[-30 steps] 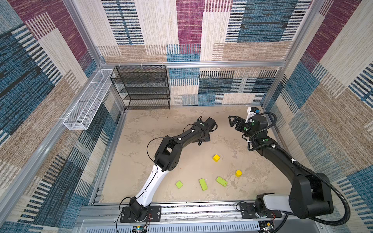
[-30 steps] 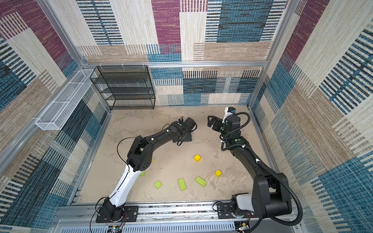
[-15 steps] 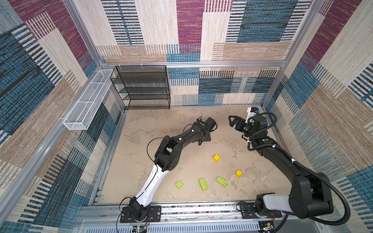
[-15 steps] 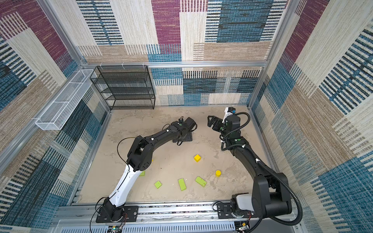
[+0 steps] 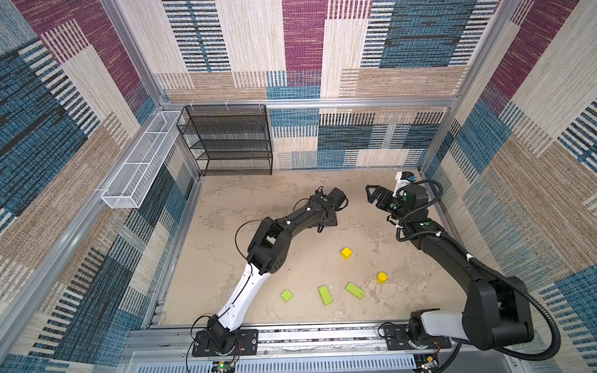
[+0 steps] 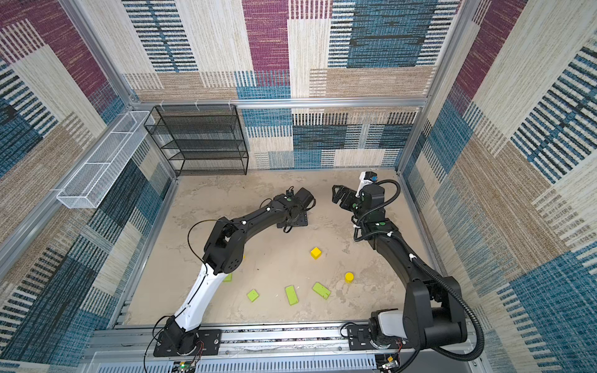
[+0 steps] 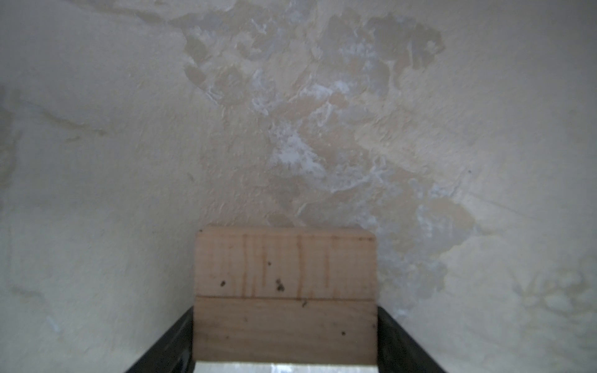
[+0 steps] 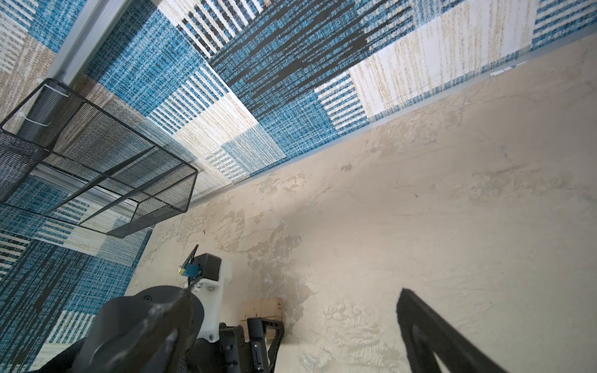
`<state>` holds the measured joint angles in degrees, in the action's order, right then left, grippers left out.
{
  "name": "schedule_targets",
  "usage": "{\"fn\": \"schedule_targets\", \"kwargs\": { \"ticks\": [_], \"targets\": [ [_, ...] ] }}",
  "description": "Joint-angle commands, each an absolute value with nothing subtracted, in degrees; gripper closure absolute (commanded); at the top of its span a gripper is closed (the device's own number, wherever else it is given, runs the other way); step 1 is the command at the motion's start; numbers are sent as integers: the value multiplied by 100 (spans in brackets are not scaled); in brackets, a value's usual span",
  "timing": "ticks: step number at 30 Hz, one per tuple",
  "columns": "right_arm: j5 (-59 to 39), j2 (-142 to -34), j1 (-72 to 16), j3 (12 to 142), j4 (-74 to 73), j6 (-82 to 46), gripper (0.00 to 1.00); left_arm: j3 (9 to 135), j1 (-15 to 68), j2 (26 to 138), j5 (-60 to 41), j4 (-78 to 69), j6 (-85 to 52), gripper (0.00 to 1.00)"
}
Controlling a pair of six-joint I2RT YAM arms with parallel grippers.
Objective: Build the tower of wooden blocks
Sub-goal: 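Lower the held wooden block onto the other wooden block with the left gripper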
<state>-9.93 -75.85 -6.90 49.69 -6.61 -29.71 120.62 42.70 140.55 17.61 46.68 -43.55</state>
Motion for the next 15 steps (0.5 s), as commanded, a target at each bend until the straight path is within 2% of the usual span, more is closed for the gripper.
{"fn": "schedule_targets", "kwargs": {
  "ticks": [1, 8, 9, 10, 15],
  "targets": [
    [-996, -7594, -680, 4945, -915, -3004, 1, 12070, 4269, 14104, 1661, 4948, -4320, 16],
    [-996, -7593, -677, 4944, -918, -3006, 1, 12068, 4271, 14107, 1661, 4946, -4302, 13],
    [-997, -7585, -677, 4948, -918, -3006, 1, 12067, 4271, 14099, 1661, 4940, -4302, 10],
    [-995, -7583, -677, 4948, -915, -3006, 1, 12067, 4271, 14098, 1661, 4941, -4304, 1],
    [-1007, -7585, -677, 4948, -919, -3011, 1, 12065, 4271, 14067, 1644, 4948, -4288, 0]
  ]
}}
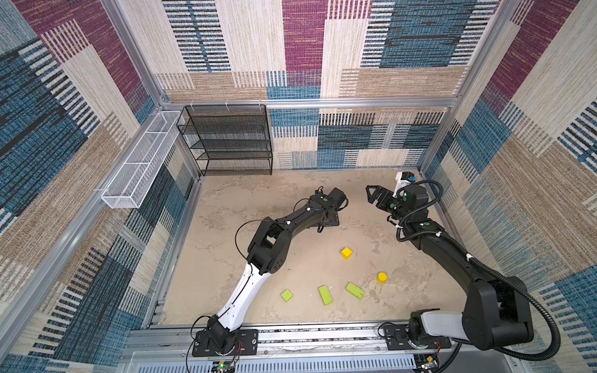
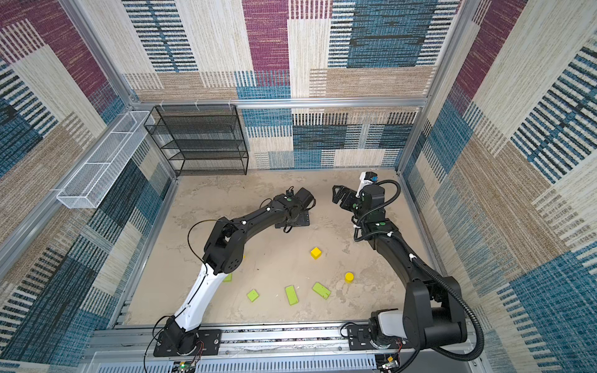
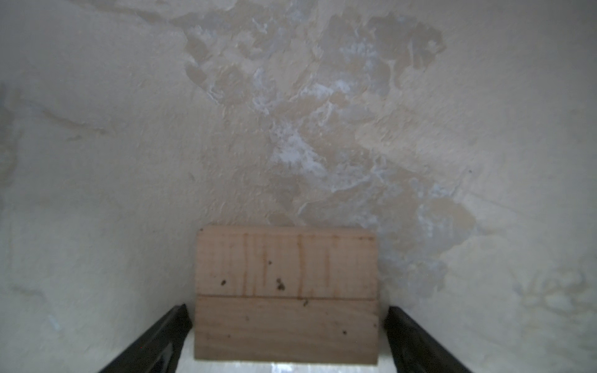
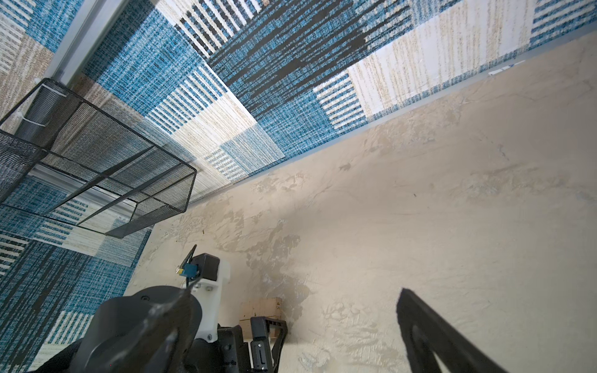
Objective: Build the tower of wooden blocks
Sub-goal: 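Lower the held wooden block onto the other wooden block with the left gripper, then open the left gripper and lift it off the stacked blocks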
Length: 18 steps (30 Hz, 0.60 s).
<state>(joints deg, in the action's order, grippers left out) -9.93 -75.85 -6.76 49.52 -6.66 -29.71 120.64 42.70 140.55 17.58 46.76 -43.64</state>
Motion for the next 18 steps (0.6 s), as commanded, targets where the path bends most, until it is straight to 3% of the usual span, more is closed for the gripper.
{"fn": "schedule_targets", "kwargs": {
  "ticks": [1, 18],
  "targets": [
    [-1004, -7584, -677, 4948, -917, -3005, 1, 12067, 4271, 14063, 1635, 4948, -4281, 0],
    [-1019, -7611, -677, 4957, -927, -3018, 1, 11999, 4280, 13700, 1669, 4942, -4181, 0]
  ]
}}
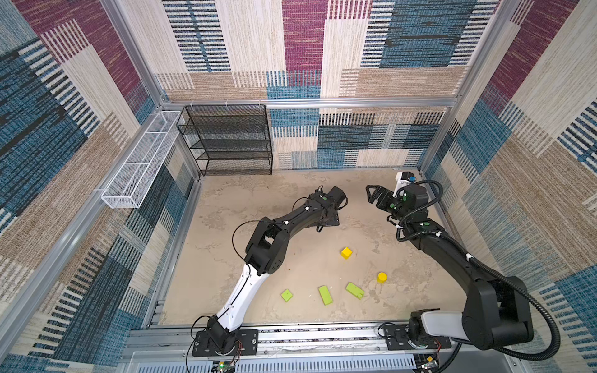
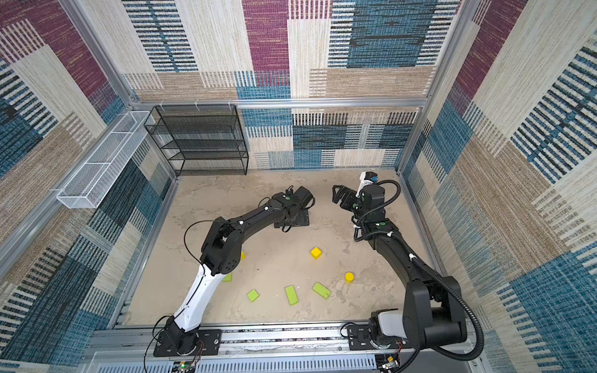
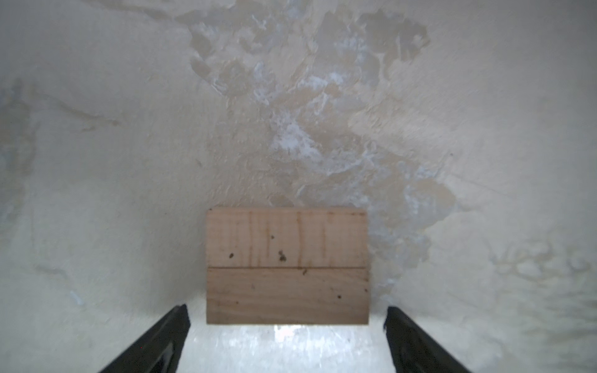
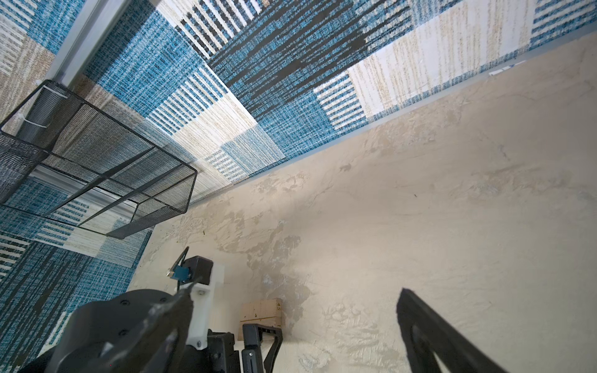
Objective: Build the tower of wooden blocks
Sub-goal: 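Open the left gripper and lift it off the stacked blocks, then swing the left gripper back toward the yellow cube nearer the robot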
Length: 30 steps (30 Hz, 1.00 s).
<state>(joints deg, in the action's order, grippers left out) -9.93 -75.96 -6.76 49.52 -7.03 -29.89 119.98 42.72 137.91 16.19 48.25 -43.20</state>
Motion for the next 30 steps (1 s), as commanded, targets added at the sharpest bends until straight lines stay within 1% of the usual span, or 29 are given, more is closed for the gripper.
{"fn": "schedule_targets", "kwargs": {
  "ticks": [1, 9, 15, 19, 23, 30],
  "targets": [
    [-1011, -7602, -677, 4957, -930, -3014, 1, 12015, 4280, 13683, 1670, 4948, -4171, 0],
    [-1027, -7611, -677, 4965, -924, -3011, 1, 11984, 4297, 13332, 1690, 4946, -4052, 0],
    [-1071, -7707, -677, 5031, -827, -2979, 1, 11675, 4298, 12540, 1890, 4745, -3676, 0],
    [-1120, -7807, -672, 5088, -749, -2990, 1, 10965, 4276, 11729, 1813, 4034, -3109, 0],
    [-1116, -7873, -677, 5106, -702, -3041, 1, 10041, 4169, 10849, 1486, 3196, -2731, 0],
    [-1117, -7913, -684, 5097, -646, -3102, 1, 8656, 3995, 9613, 1283, 2436, -2387, 0]
  ]
}}
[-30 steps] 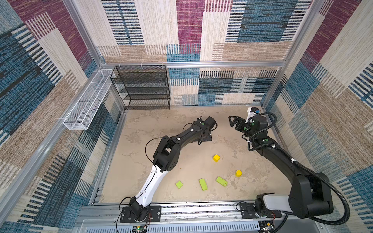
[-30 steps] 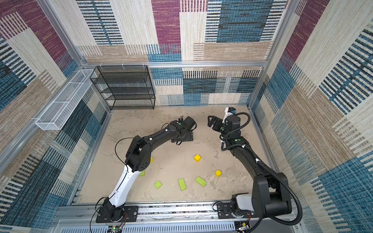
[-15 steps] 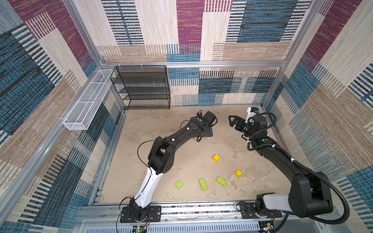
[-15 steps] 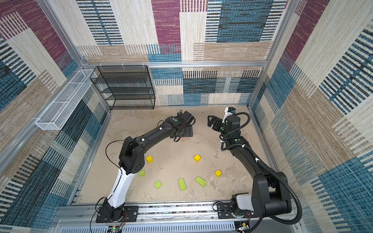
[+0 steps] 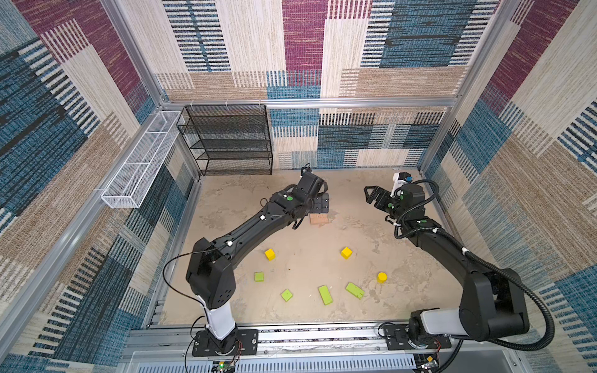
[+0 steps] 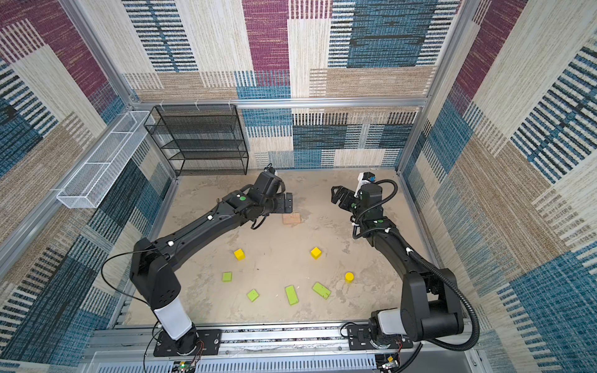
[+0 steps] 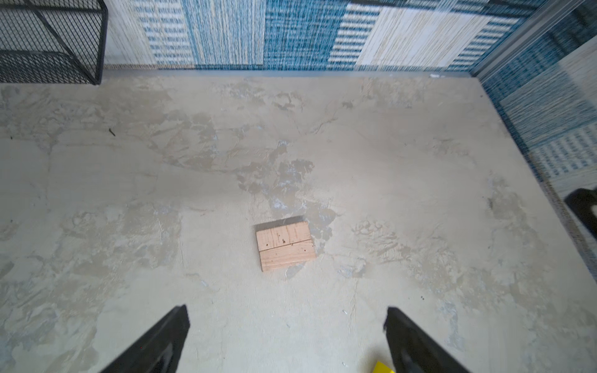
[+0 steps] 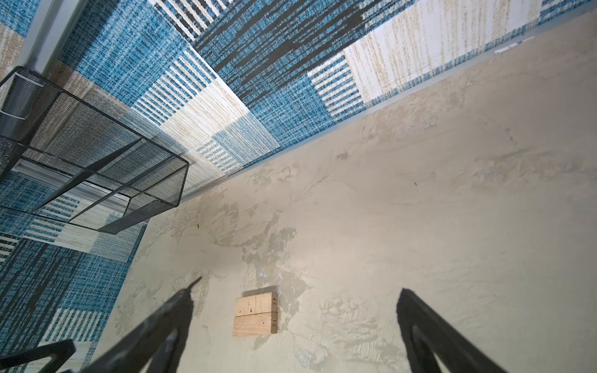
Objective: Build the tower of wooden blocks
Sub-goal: 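Swing the left gripper back toward the yellow cube nearer the robot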
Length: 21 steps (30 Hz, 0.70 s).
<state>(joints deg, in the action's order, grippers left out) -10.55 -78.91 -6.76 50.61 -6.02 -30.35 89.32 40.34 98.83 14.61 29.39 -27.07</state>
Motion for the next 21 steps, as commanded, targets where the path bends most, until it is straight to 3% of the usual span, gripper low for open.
{"fn": "schedule_targets", "kwargs": {
  "ticks": [1, 10, 21],
  "targets": [
    [-1117, -7934, -686, 5106, -635, -3109, 1, 8463, 3974, 9447, 1283, 2368, -2367, 0],
    [-999, -8009, -771, 5153, -519, -3208, 1, 6882, 3698, 8386, 1232, 1453, -2383, 0],
    [-856, -8132, -964, 5339, -388, -3182, 1, 6561, 3546, 8141, 1154, 1373, -2540, 0]
  ]
}}
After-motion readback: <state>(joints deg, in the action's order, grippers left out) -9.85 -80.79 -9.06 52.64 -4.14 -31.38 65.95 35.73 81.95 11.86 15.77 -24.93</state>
